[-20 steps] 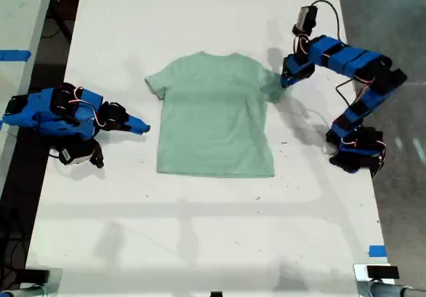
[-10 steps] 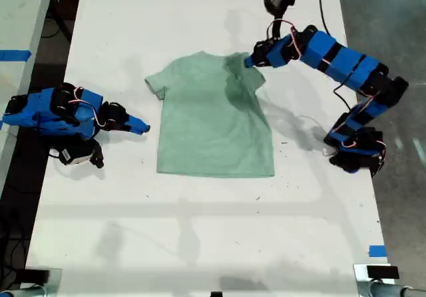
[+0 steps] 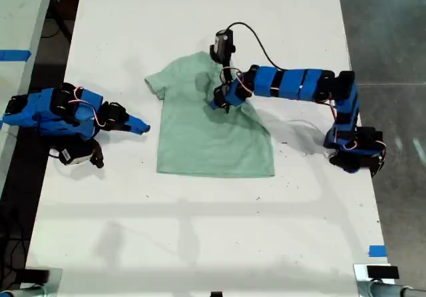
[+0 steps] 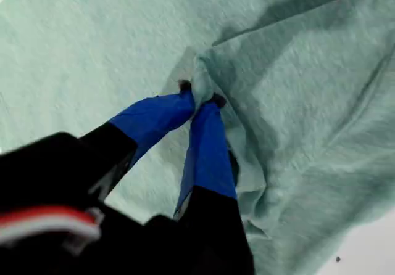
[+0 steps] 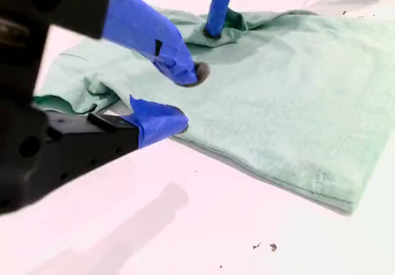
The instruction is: Fold t shirt
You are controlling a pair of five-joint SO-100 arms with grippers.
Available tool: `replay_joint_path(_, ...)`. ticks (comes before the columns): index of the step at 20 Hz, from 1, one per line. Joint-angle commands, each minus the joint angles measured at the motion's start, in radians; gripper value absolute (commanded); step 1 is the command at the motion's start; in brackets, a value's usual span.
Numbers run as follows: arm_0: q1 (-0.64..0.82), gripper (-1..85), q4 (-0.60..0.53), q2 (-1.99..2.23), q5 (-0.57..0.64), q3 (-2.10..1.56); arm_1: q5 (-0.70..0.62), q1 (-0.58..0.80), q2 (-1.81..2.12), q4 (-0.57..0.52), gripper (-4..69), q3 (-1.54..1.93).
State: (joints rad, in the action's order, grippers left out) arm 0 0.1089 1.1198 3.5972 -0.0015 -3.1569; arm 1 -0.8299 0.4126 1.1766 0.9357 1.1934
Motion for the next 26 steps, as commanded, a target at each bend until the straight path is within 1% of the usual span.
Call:
replay_joint_path(1, 0.012, 8.5, -0.023, 0.005, 0.008, 0.005, 0.011, -0.02, 0.023, 0.009, 20.1, -0.095)
replay_joint_path(2, 0.012, 8.5, -0.023, 0.005, 0.008, 0.005, 0.008, -0.012, 0.067, 0.055, 20.0, -0.107)
replay_joint_path(3, 0.012, 8.5, -0.023, 0.005, 0.008, 0.005, 0.003, 0.0, 0.126, 0.126, 18.4, -0.127)
replay_joint_path(6, 0.012, 8.5, -0.023, 0.005, 0.008, 0.005, 0.009, 0.087, 0.411, 0.382, 11.4, -0.095)
replay_joint_path(7, 0.012, 8.5, -0.023, 0.005, 0.008, 0.005, 0.011, 0.118, 0.545, 0.453, 11.0, -0.041)
replay_joint_path(8, 0.012, 8.5, -0.023, 0.005, 0.008, 0.005, 0.008, 0.137, 0.689, 0.503, 7.4, 0.028)
replay_joint_path(9, 0.012, 8.5, -0.023, 0.005, 0.008, 0.005, 0.02, 0.14, 0.833, 0.552, 0.6, 0.11)
replay_joint_path(10, 0.012, 8.5, -0.023, 0.005, 0.008, 0.005, 0.054, 0.124, 0.974, 0.604, 0.6, 0.206)
replay_joint_path(11, 0.012, 8.5, -0.023, 0.005, 0.008, 0.005, 0.094, 0.089, 1.115, 0.634, 0.6, 0.327)
replay_joint_path(13, 0.012, 8.5, -0.023, 0.005, 0.008, 0.005, 0.193, -0.02, 1.436, 0.598, 0.6, 0.655)
replay_joint_path(14, 0.012, 8.6, -0.023, 0.005, 0.008, 0.005, 0.241, -0.071, 1.611, 0.561, 0.6, 0.836)
replay_joint_path(16, 0.012, 8.6, -0.023, 0.005, 0.008, 0.005, 0.295, -0.16, 1.985, 0.488, 0.7, 1.215)
replay_joint_path(18, 0.012, 8.6, -0.023, 0.005, 0.008, 0.005, 0.318, -0.204, 2.33, 0.512, 0.7, 1.513)
replay_joint_path(19, 0.012, 8.7, -0.023, 0.005, 0.008, 0.005, 0.313, -0.215, 2.338, 0.514, 0.7, 1.591)
replay_joint_path(21, 0.012, 8.7, -0.023, 0.005, 0.008, 0.005, 0.253, -0.204, 2.336, 0.403, 0.7, 1.744)
replay_joint_path(22, 0.012, 8.7, -0.023, 0.005, 0.008, 0.005, 0.265, -0.173, 2.336, 0.383, 0.7, 1.821)
replay_joint_path(23, 0.012, 8.7, -0.023, 0.005, 0.008, 0.005, 0.344, -0.133, 2.336, 0.393, 1.7, 1.875)
replay_joint_path(24, 0.012, 8.7, -0.023, 0.005, 0.008, 0.005, 0.43, -0.121, 2.336, 0.425, 4.1, 1.881)
replay_joint_path(25, 0.012, 8.7, -0.023, 0.006, 0.008, 0.005, 0.492, -0.115, 2.336, 0.457, 7.7, 1.879)
replay_joint_path(26, 0.012, 8.7, -0.023, 0.006, 0.008, 0.005, 0.554, -0.115, 2.336, 0.463, 10.5, 1.881)
